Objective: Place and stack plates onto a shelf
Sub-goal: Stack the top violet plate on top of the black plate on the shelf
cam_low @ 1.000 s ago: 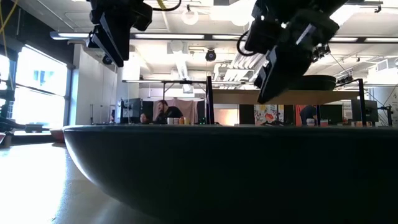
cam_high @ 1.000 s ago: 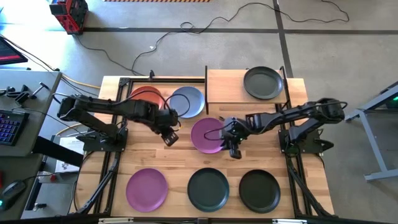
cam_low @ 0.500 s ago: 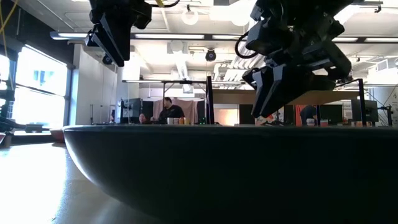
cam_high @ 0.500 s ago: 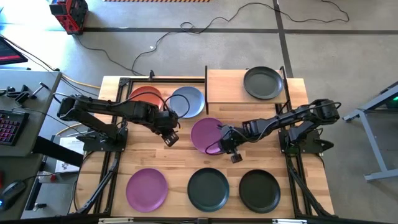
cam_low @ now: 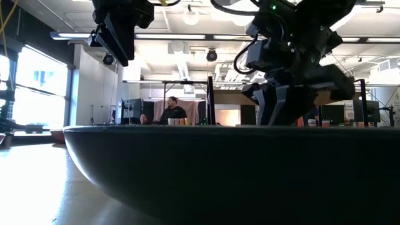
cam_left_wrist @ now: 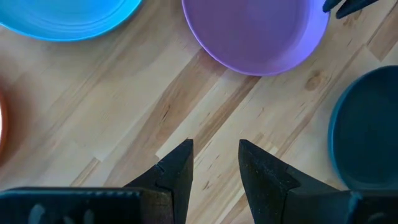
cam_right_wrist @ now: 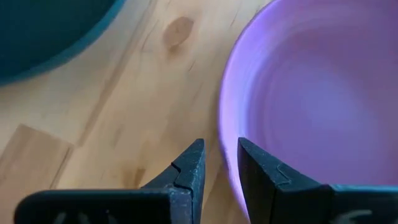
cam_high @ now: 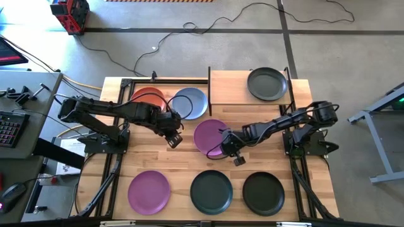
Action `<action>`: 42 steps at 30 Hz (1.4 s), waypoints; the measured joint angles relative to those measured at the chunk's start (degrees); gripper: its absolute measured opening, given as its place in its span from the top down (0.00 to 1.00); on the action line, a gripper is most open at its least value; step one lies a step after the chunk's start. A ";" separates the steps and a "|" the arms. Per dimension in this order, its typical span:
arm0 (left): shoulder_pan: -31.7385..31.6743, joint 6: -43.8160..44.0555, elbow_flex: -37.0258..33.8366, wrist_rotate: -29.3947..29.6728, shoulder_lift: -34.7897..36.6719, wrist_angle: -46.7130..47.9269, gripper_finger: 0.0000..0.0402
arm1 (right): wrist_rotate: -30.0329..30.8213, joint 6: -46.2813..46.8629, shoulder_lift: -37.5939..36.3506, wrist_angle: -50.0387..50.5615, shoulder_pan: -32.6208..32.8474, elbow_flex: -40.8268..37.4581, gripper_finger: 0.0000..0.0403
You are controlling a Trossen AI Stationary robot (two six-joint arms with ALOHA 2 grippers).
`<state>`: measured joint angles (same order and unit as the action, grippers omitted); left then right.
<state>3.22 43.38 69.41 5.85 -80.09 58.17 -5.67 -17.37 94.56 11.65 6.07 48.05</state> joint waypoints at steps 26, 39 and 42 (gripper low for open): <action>0.00 -0.02 0.00 0.26 -0.02 -2.55 0.71 | 3.60 -3.66 2.34 0.83 0.11 0.00 0.90; 0.00 -0.10 0.00 0.37 -0.02 -2.54 0.71 | 2.44 -0.63 1.32 2.41 2.42 0.27 1.00; 0.00 -2.46 0.00 0.42 -0.02 -2.53 0.71 | 3.10 2.90 1.32 4.31 3.81 1.99 1.00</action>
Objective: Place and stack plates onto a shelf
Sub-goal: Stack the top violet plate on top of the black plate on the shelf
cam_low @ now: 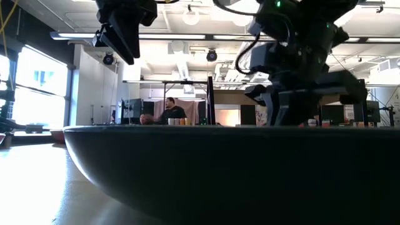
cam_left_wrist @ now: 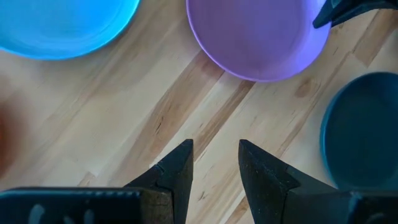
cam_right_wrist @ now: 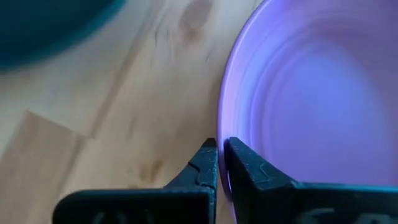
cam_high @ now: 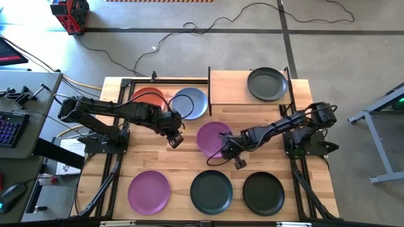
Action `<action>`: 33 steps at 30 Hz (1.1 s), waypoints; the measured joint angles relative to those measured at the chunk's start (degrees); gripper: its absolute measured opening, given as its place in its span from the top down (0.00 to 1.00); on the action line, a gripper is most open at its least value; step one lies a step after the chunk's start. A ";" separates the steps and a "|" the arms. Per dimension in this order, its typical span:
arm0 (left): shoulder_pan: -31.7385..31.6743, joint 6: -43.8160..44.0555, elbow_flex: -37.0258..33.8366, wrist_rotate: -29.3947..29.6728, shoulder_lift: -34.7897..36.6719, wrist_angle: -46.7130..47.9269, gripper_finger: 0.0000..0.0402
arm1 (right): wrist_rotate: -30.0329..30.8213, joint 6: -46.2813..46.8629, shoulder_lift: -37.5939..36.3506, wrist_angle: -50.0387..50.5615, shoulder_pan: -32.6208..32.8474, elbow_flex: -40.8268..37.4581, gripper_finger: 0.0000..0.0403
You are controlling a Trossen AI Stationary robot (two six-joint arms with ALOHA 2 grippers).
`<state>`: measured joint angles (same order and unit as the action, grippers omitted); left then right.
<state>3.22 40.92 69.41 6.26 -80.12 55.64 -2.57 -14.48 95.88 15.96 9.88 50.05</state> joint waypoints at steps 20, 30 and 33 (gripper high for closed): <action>-0.22 -11.21 0.00 4.85 0.00 0.04 0.71 | 7.11 23.62 0.04 20.52 6.70 22.86 1.00; -0.20 -11.25 0.00 4.83 0.00 0.04 0.71 | 16.09 35.63 0.04 36.66 9.69 35.44 1.00; -0.20 -14.20 0.00 4.85 0.00 0.06 0.71 | 19.64 37.15 0.05 41.97 10.27 38.99 1.00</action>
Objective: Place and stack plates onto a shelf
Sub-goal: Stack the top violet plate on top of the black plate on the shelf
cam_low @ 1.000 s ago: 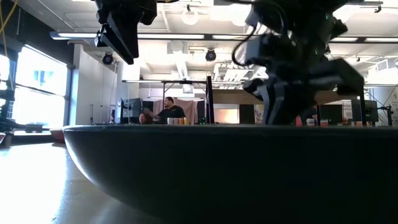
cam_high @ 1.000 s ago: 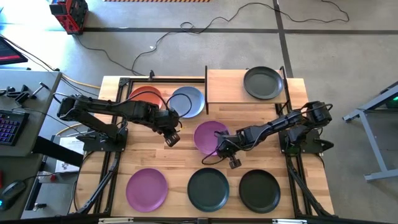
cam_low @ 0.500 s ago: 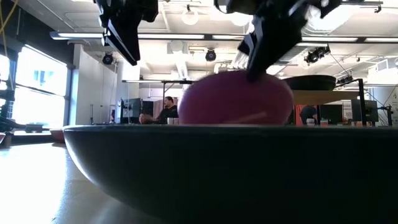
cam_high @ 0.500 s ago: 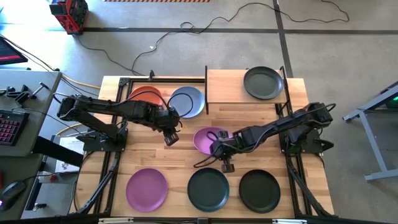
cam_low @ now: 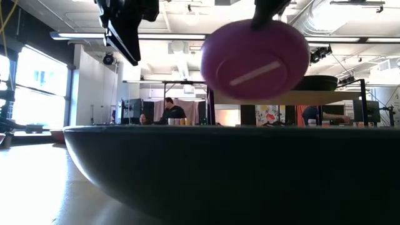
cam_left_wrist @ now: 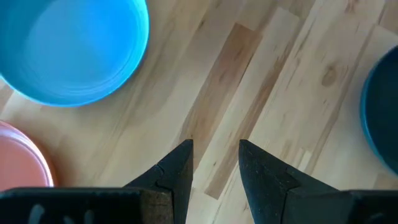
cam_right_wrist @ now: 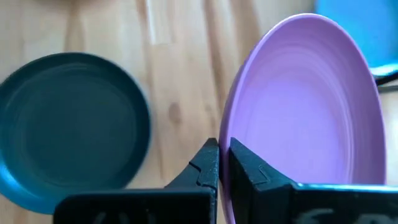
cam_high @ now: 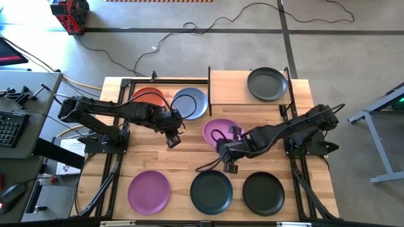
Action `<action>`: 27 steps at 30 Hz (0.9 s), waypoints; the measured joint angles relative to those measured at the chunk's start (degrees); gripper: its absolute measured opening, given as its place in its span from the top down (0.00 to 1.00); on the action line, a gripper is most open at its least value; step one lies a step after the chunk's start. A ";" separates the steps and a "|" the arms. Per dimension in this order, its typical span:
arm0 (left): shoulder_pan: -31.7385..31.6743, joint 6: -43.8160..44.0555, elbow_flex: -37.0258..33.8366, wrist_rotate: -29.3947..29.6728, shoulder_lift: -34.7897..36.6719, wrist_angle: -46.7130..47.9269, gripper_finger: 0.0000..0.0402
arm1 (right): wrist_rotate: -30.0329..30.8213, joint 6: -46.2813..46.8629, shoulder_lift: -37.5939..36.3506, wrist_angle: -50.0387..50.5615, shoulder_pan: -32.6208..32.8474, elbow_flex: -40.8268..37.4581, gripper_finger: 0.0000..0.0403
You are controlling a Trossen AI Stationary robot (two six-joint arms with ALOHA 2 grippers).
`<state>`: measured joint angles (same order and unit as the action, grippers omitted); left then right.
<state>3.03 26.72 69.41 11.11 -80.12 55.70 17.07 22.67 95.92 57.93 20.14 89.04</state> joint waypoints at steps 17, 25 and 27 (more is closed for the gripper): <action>-1.55 -3.40 0.00 0.00 0.00 -0.06 0.71 | 23.14 -1.18 -0.73 32.05 -5.21 16.12 1.00; -5.91 -3.40 0.00 0.00 -0.01 -0.26 0.71 | 28.28 -5.25 -10.41 31.80 -16.04 10.99 1.00; -7.15 -3.38 0.00 0.00 0.00 -0.32 0.71 | 29.58 -5.12 -13.76 31.67 -19.29 8.80 1.00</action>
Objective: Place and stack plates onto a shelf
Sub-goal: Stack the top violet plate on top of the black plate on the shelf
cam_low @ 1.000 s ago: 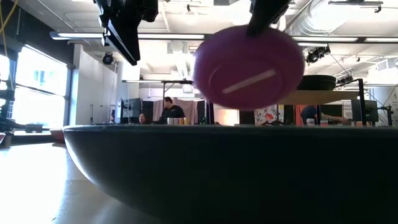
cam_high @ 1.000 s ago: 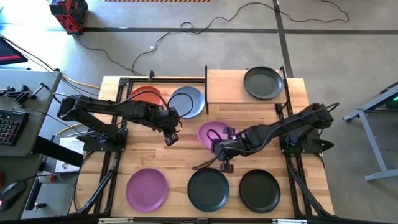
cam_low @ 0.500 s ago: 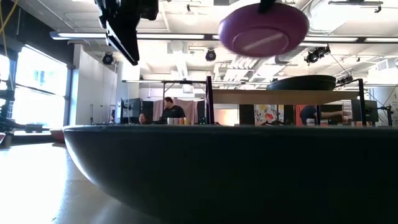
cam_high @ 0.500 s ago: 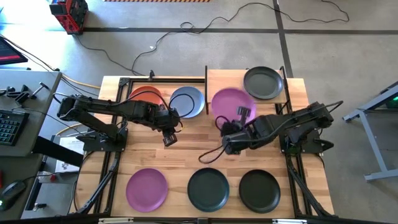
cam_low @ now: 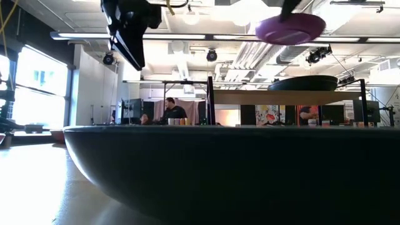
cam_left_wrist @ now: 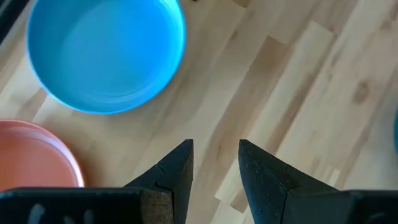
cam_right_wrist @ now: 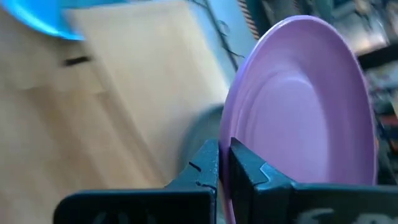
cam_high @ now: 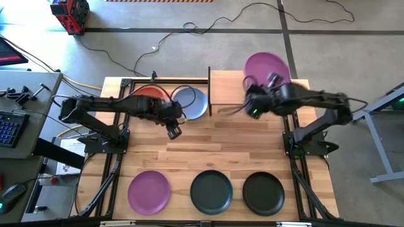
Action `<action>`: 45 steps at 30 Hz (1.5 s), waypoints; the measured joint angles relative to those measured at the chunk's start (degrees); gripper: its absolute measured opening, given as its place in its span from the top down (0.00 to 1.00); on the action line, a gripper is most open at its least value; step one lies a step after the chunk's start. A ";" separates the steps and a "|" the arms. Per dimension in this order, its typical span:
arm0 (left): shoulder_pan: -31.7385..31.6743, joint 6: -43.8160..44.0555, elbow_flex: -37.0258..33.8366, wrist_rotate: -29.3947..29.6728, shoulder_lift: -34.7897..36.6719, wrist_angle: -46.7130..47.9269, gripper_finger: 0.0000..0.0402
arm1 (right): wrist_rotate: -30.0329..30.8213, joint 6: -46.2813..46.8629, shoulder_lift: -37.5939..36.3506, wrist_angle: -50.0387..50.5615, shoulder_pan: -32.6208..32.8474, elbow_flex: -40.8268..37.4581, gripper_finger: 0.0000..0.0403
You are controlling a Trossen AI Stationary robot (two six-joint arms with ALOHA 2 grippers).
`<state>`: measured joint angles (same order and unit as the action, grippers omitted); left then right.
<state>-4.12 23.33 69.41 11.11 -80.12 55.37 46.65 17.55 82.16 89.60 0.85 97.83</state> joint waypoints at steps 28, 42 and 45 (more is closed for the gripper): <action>-9.37 0.66 0.00 0.00 0.00 -0.04 0.71 | -15.63 -21.29 -16.66 -28.28 -19.65 -33.15 1.00; -10.16 0.65 0.00 0.00 -0.01 -0.17 0.71 | -23.77 -25.28 -16.64 -28.00 -26.08 -33.12 1.00; -10.16 0.66 0.00 0.00 -0.02 -0.31 0.71 | -25.35 -26.12 -16.62 -27.92 -26.96 -33.12 1.00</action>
<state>-14.28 23.99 69.41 11.11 -80.13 55.06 21.30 -8.56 65.54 61.68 -26.10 64.71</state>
